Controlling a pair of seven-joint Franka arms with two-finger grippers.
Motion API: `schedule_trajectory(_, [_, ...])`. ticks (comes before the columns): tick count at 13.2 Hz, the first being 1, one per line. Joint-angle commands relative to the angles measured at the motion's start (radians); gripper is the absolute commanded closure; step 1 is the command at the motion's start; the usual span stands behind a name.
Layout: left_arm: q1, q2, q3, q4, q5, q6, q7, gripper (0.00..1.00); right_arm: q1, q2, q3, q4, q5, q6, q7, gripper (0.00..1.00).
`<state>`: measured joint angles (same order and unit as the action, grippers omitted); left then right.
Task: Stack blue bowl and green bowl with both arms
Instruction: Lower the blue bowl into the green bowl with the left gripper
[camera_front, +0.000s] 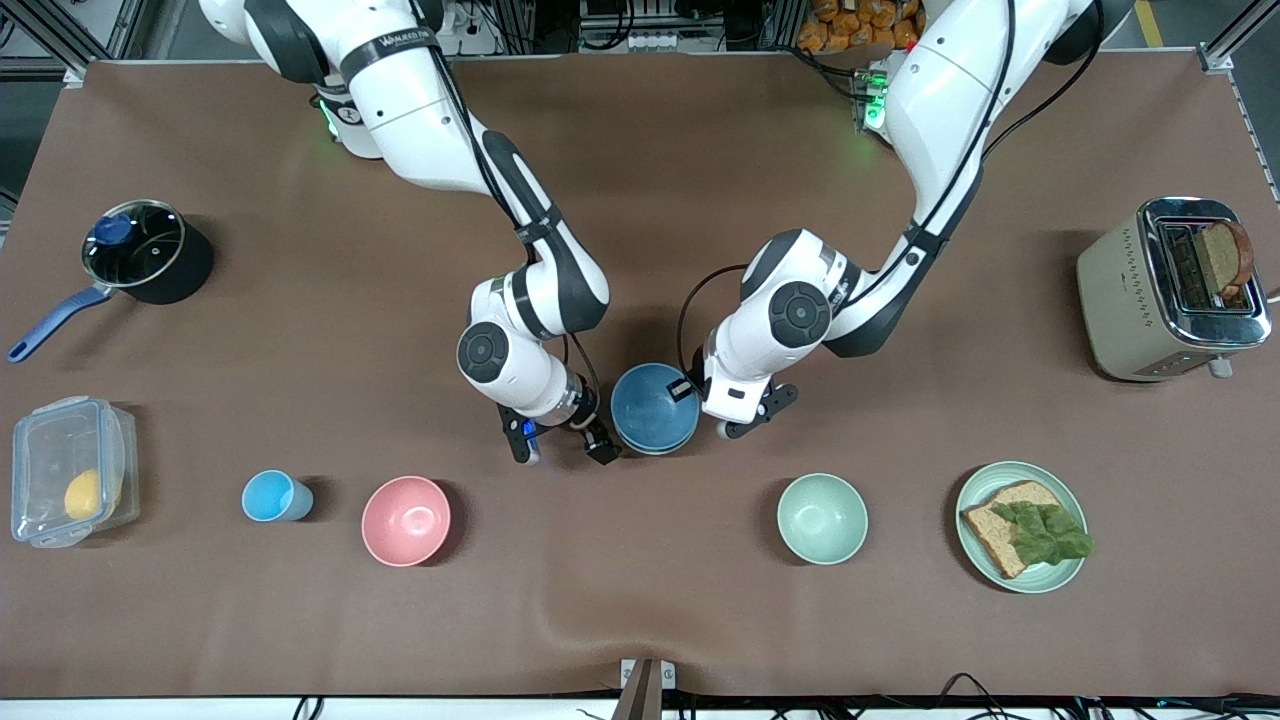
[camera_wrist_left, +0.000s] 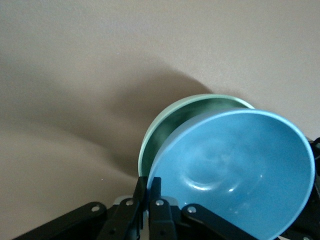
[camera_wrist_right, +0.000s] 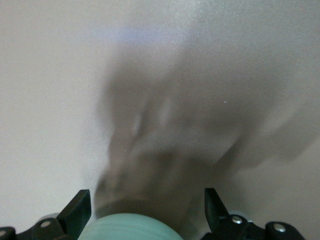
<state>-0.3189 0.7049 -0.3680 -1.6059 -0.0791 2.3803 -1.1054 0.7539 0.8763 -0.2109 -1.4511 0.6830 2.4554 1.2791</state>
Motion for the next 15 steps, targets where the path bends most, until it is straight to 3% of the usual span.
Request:
schedule_trajectory(1, [-0.019,0.024,0.014,0.018,0.018,0.014,-0.019,1.0,0.004,0.018,-0.004,0.028,-0.02,0.002,0.029,0.0])
schedule_trajectory(7, [-0.02,0.039,0.015,0.018,0.025,0.02,-0.017,1.0,0.005,0.018,-0.004,0.028,-0.02,0.002,0.029,0.0])
schedule_trajectory(8, [-0.02,0.042,0.015,0.018,0.027,0.02,-0.017,0.89,0.004,0.018,-0.004,0.028,-0.02,0.002,0.029,0.0])
schedule_trajectory(10, [-0.02,0.05,0.015,0.018,0.027,0.02,-0.017,0.81,0.002,0.018,-0.004,0.028,-0.02,-0.003,0.029,0.0])
schedule_trajectory(12, [-0.02,0.051,0.017,0.02,0.027,0.02,-0.014,0.63,-0.008,0.02,-0.004,0.029,-0.02,-0.003,0.107,0.0])
schedule_trajectory(13, [-0.02,0.05,0.015,0.026,0.027,0.022,-0.016,0.21,-0.008,0.021,-0.004,0.032,-0.04,-0.003,0.123,0.0])
schedule_trajectory(14, [-0.02,0.05,0.015,0.037,0.029,0.02,-0.016,0.0,-0.008,0.023,-0.004,0.032,-0.046,-0.004,0.125,0.0])
schedule_trajectory(15, [-0.019,0.044,0.015,0.04,0.027,0.02,-0.016,0.0,-0.008,0.023,-0.004,0.032,-0.048,-0.004,0.125,0.0])
